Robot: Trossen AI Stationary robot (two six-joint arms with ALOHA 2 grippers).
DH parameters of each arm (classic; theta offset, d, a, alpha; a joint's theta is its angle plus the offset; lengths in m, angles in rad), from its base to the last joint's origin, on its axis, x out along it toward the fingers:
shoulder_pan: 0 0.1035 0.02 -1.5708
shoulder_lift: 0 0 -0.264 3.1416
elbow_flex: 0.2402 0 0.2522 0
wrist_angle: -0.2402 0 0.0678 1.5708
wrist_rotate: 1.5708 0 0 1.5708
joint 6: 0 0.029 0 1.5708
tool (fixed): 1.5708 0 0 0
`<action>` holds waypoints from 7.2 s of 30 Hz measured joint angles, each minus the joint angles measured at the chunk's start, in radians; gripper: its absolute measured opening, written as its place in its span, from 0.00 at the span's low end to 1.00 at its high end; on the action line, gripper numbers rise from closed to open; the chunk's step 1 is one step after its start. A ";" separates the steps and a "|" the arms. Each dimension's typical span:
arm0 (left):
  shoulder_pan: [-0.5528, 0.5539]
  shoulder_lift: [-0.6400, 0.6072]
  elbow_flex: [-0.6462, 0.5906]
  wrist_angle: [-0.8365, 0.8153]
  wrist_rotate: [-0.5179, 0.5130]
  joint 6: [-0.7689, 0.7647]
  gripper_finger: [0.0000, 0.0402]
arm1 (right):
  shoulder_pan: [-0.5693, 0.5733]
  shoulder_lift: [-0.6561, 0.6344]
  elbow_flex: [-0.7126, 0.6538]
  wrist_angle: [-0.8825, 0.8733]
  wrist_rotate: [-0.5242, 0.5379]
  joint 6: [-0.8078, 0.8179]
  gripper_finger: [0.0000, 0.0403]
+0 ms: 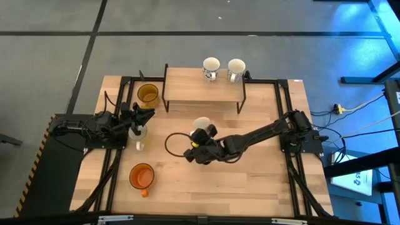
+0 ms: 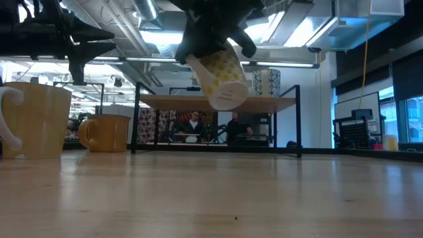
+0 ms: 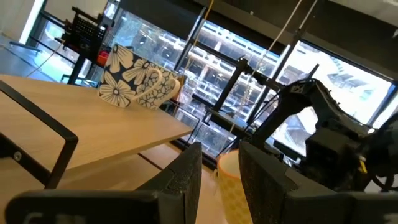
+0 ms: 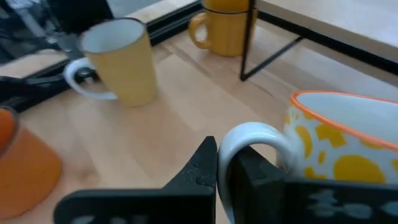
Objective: Place coffee mugs
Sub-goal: Put the yellow patterned mug on the shelf
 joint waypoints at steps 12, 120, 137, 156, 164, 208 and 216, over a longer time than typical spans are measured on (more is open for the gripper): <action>0.000 0.000 0.000 -0.001 0.058 -0.001 0.25 | 0.011 0.104 -0.239 0.628 -0.089 -0.260 0.00; 0.000 0.000 0.000 -0.037 0.055 -0.085 0.25 | 0.137 -0.080 -0.244 -0.051 -0.088 0.728 0.46; -0.001 0.000 0.000 -0.039 0.058 -0.085 0.25 | 0.143 0.020 -0.213 -0.198 0.148 0.737 0.46; -0.001 0.000 0.000 -0.065 0.077 -0.077 0.25 | 0.148 0.065 -0.213 -0.120 0.281 0.445 0.46; -0.001 0.000 0.000 -0.064 0.077 -0.068 0.25 | 0.148 0.065 -0.254 -0.067 0.256 0.445 0.46; 0.000 0.000 0.000 -0.062 0.078 -0.068 0.25 | 0.077 0.013 -0.077 0.006 0.271 0.105 0.09; 0.000 0.000 0.000 -0.063 0.077 -0.068 0.25 | -0.005 0.015 0.165 -0.187 0.317 0.042 0.09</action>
